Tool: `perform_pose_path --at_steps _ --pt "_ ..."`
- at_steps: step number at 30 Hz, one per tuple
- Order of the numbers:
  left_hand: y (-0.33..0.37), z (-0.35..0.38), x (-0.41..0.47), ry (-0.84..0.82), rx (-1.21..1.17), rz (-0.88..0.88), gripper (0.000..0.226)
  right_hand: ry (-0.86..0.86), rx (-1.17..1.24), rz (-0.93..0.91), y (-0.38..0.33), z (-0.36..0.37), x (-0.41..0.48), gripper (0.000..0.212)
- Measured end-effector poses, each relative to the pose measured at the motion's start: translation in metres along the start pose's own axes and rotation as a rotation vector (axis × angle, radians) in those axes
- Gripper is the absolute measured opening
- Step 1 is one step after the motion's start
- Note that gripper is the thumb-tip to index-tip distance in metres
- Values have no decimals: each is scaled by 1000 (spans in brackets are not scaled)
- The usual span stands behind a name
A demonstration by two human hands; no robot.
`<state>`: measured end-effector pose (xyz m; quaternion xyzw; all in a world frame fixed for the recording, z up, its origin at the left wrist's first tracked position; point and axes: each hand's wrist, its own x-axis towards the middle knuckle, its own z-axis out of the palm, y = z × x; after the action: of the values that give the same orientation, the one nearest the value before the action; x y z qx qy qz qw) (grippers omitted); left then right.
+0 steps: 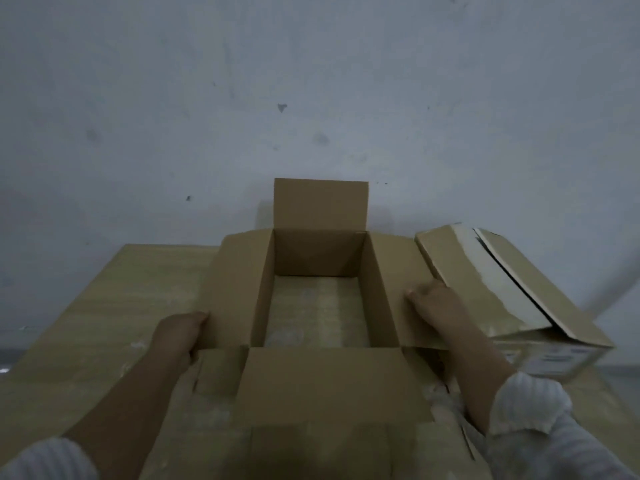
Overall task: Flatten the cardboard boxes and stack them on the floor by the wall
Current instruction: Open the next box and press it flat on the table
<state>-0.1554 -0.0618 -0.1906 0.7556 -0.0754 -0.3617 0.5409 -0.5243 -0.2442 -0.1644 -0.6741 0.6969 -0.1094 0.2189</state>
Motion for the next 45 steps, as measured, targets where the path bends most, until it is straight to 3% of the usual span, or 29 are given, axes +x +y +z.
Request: perform_pose_path --at_steps 3,5,7,9,12,16,21,26,29,33,37,40,45 --pt "18 -15 -21 -66 -321 -48 18 56 63 -15 1 -42 -13 40" --pt "18 -17 -41 -260 -489 -94 29 9 303 26 -2 -64 -20 40" --pt "7 -11 -57 -493 -471 -179 56 -185 747 70 -8 -72 -33 35" --pt "-3 -1 -75 -702 -411 -195 75 -377 1038 113 -10 -69 -48 32" --pt "0 16 -94 -721 -379 -85 78 -494 1179 115 -9 -56 -64 22" --pt "14 30 -107 -664 -321 -156 90 -476 1100 63 -10 -50 -80 19" --pt "25 48 -114 -747 -522 -284 74 -452 970 2 -3 -48 -105 37" --pt "28 72 -114 -766 -543 -241 60 -394 713 -97 -8 -42 -138 47" --pt "34 93 -117 -800 -547 -244 64 -458 669 -143 -18 -38 -156 38" --pt "51 120 -134 -737 -266 -225 73 -551 617 -239 -41 -29 -176 21" --pt "56 126 -144 -684 -23 -189 39 -577 670 -286 -47 -23 -181 27" --pt "59 125 -154 -573 10 -124 5 -615 783 -269 -42 -14 -183 32" --pt "77 110 -180 -639 -78 17 14 -485 825 -300 -51 -10 -190 49"
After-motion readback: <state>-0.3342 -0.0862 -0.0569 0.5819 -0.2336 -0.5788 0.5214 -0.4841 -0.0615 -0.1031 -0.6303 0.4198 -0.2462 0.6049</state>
